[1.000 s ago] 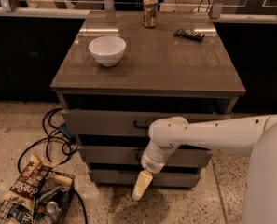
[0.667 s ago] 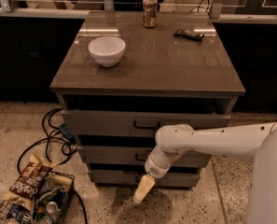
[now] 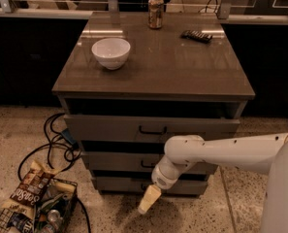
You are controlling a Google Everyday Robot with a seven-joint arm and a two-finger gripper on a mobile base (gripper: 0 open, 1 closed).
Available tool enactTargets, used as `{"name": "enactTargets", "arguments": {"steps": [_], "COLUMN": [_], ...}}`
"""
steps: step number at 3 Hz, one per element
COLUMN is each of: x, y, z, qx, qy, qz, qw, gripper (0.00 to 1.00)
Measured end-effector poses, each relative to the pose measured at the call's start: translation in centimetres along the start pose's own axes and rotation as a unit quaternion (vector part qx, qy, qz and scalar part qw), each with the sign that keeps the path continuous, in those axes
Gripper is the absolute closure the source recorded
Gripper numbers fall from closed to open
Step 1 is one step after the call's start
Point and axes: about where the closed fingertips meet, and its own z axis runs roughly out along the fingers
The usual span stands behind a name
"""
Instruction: Open middle drawer
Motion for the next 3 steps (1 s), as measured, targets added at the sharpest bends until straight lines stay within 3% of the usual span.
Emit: {"name": "enactTargets", "arguments": {"steps": [1,2,3], "x": [-1.1,-3.3,-3.6], "y": [0.2,1.1,1.9], "z": [0.1,0.5,1.0], "qx": [0.002,0.013,0.036], "qy": [-0.012,-0.039,-0.063], "qz": [-0.021,-0.075,-0.098], "qw": [0.9997,0.9963,0.9925], "gripper": [0.00,0.00,0.00]}}
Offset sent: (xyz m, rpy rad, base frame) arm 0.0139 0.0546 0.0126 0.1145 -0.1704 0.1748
